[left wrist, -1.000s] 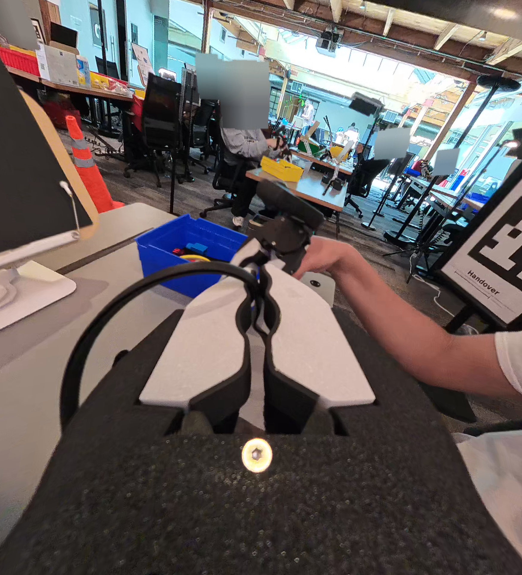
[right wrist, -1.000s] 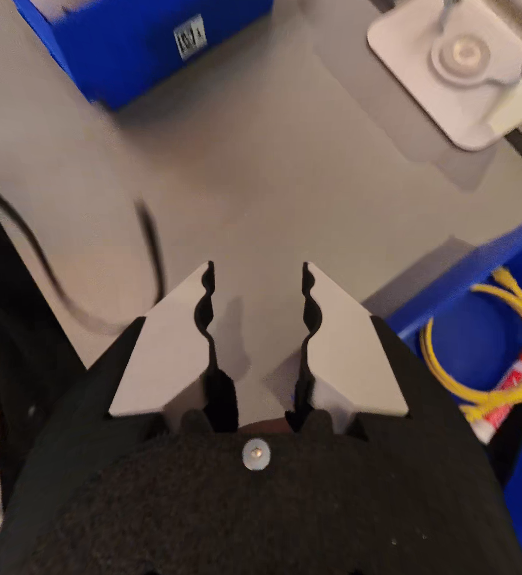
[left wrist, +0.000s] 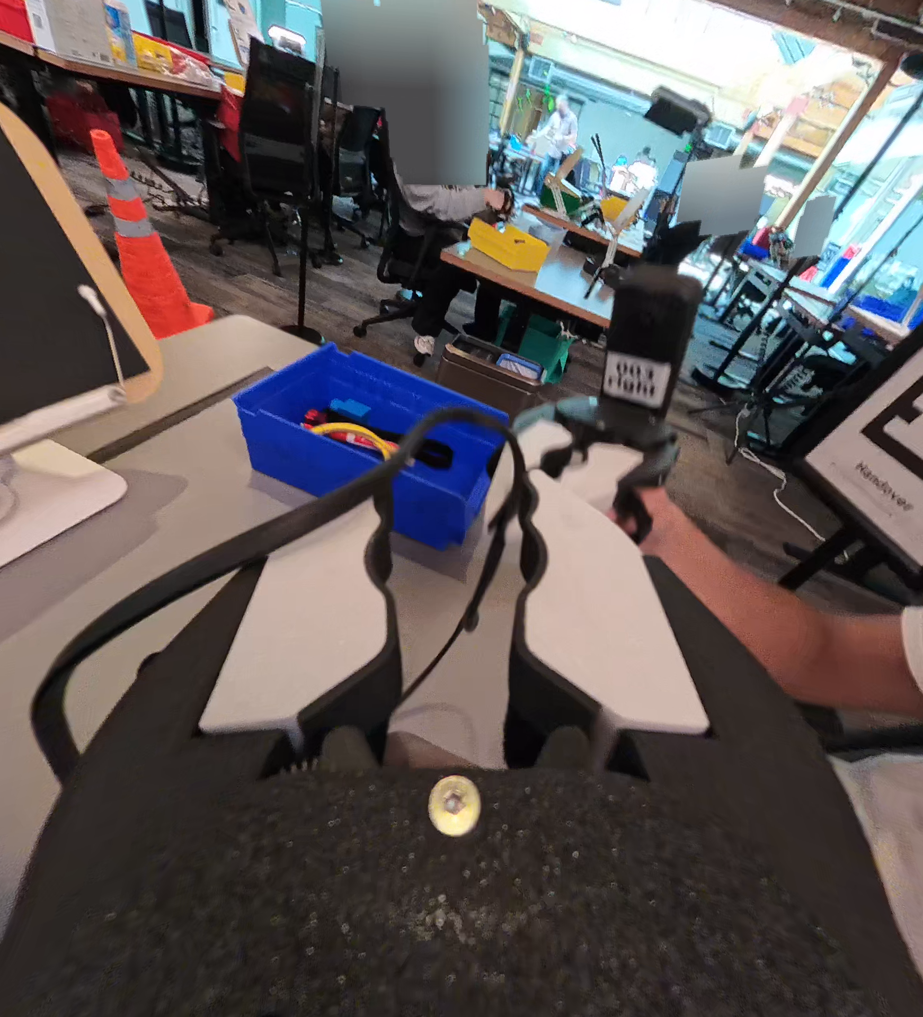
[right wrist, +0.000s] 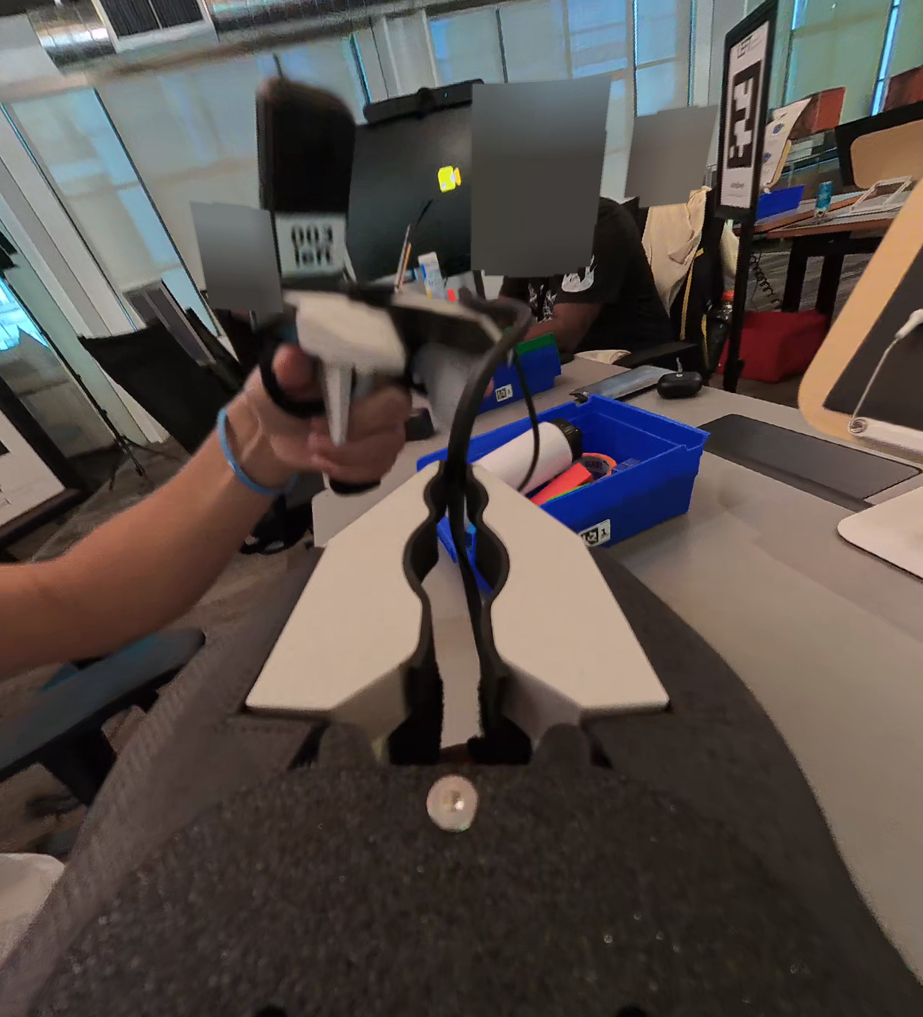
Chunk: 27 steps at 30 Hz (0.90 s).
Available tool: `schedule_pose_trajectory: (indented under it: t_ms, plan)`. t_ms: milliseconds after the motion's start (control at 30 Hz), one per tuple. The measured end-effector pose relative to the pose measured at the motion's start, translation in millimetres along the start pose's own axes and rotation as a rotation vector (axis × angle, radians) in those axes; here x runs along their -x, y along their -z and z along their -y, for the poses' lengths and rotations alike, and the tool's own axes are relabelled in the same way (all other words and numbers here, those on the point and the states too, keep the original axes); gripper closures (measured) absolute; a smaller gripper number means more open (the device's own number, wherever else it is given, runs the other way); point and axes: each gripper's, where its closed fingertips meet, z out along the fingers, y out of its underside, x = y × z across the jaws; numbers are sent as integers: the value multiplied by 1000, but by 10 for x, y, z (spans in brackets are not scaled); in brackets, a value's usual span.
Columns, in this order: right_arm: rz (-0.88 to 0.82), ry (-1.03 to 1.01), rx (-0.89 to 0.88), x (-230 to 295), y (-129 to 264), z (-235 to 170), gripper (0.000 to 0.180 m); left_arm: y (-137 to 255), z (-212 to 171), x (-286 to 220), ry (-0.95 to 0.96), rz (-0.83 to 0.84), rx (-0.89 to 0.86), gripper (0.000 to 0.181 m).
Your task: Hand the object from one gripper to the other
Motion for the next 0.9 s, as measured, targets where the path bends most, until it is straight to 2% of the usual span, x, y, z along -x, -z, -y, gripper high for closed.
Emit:
schedule_pose_trajectory:
  t_ms: [267, 400, 500, 600, 767, 800, 833, 900]
  plan:
    - [99, -211, -107, 92, 19, 192, 175, -291, -922, -177, -30, -96, 51, 131]
    - [51, -207, -145, 26, 87, 296, 175, -383, -1224, -350, -46, -157, 88, 135]
    - [39, -218, -183, -19, 204, 407, 175, -430, -1358, -408, -19, -177, 84, 138]
    - [35, -230, -203, -34, 245, 448, 175, -520, -1410, -429, 12, -185, 69, 150]
    - [31, -245, -185, -33, 171, 378, 174, -749, -1420, -439, 54, -166, 63, 139]
    - [27, -246, -186, -41, 174, 376, 174, -768, -1419, -428, 43, -151, 62, 155]
    - [23, -247, -189, -53, 186, 383, 174, -777, -1415, -414, 37, -138, 56, 181]
    - [30, -255, -196, -57, 212, 404, 175, -779, -1395, -399, 59, -138, 41, 179]
